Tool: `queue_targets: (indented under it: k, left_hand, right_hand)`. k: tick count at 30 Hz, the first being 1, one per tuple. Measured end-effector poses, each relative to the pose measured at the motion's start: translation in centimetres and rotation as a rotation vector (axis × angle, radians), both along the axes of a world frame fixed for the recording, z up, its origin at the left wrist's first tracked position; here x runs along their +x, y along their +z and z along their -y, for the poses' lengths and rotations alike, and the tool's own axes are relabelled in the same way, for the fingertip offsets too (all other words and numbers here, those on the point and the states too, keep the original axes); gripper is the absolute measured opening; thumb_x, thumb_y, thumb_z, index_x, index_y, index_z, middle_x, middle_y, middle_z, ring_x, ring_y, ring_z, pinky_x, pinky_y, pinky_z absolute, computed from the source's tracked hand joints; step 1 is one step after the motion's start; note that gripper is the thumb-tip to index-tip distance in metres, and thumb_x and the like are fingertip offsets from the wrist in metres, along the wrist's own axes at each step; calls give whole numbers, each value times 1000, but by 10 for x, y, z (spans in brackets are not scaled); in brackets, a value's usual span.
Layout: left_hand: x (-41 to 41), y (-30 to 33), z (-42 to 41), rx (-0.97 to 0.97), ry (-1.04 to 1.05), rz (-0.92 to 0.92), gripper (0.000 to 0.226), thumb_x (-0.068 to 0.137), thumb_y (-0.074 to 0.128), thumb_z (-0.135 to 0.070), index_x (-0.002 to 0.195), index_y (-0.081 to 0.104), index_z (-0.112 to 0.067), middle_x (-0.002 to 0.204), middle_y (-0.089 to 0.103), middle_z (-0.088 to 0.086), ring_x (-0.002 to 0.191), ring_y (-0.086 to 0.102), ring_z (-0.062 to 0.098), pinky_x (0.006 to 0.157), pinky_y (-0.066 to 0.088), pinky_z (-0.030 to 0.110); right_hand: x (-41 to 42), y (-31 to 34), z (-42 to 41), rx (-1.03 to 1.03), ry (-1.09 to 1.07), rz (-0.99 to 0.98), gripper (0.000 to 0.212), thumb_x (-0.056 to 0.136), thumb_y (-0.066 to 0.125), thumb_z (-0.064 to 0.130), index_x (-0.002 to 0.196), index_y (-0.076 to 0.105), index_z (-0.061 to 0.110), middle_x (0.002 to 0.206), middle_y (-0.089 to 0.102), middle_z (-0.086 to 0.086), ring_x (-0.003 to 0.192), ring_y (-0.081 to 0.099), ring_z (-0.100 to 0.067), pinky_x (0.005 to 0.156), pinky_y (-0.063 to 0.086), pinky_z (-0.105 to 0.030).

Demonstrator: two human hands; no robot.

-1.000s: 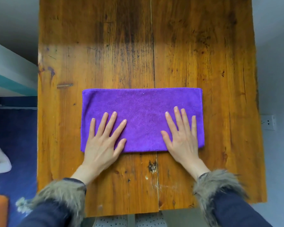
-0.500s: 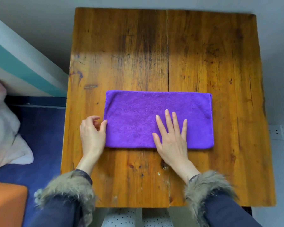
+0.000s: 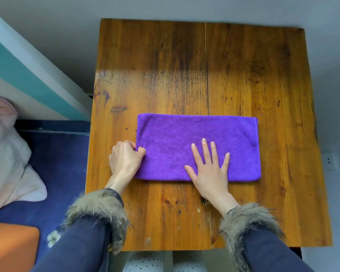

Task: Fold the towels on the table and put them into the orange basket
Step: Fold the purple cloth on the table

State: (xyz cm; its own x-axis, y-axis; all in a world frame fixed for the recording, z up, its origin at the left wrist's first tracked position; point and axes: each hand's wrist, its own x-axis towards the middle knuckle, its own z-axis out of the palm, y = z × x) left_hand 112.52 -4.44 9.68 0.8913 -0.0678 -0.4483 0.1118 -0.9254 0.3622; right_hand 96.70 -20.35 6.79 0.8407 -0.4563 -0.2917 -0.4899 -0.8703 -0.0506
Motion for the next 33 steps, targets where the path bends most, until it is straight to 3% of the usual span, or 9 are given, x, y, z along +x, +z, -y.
queue_targets:
  k: [5,9,11,14,18,22,25,29,33]
  left_hand:
    - [-7,10,-8,-243,29,-44,12,83,61,-18,88,53,-11,75,58,2,77,55,29,67,36,30]
    - [0,22,-9,-609,381,-403,28,87,62,-8,112,51,-4,77,59,4,70,58,19,61,47,29]
    - [0,29,-9,-702,400,-531,28,88,59,-5,116,51,-5,85,61,7,75,57,16,58,51,24]
    - [-1,39,-9,-751,336,-596,29,89,57,-4,118,56,0,97,60,11,84,56,20,70,52,29]
    - [-4,57,-2,-808,323,-551,28,87,57,0,115,58,-7,94,56,10,82,55,16,80,49,37]
    - [-15,82,25,-817,233,-462,26,86,60,-1,107,60,-17,82,51,3,78,55,14,74,48,34]
    - [-32,93,64,-811,135,-396,26,86,60,-1,106,60,-17,75,48,-3,70,53,12,63,47,27]
    - [-66,90,128,-749,-39,-295,26,86,57,-1,108,56,-14,70,46,-5,47,47,4,47,44,14]
    - [-98,69,186,-585,-176,-205,30,85,56,-7,116,54,-10,70,52,-6,62,58,16,72,53,31]
  right_hand:
    - [-1,3,0,24,1,-68,78,78,28,68,145,29,27,154,26,-5,141,13,-26,103,18,-67]
    - [0,6,0,52,2,-98,79,77,27,69,145,28,28,154,25,-5,142,16,-27,103,16,-67]
    - [0,5,0,65,4,-96,79,78,26,69,146,25,28,155,21,-4,143,10,-26,105,13,-67]
    - [1,9,0,87,6,-116,80,78,20,70,147,20,29,157,15,-4,145,3,-25,106,8,-66]
    - [4,22,9,228,49,-106,71,86,16,65,148,1,34,157,-14,4,142,-20,-18,110,-7,-59]
    - [-8,45,31,442,-42,130,55,98,38,36,148,16,28,158,3,5,145,-4,-12,117,0,-42]
    - [-27,53,55,532,-204,358,44,97,44,18,141,39,15,151,31,-2,141,23,-17,114,16,-27]
    - [-59,56,89,706,-589,449,26,94,49,6,117,61,5,113,63,-9,101,59,-17,92,42,-22]
    - [-80,45,115,966,-851,438,25,95,44,6,114,60,2,87,66,-6,75,61,-16,80,52,-33]
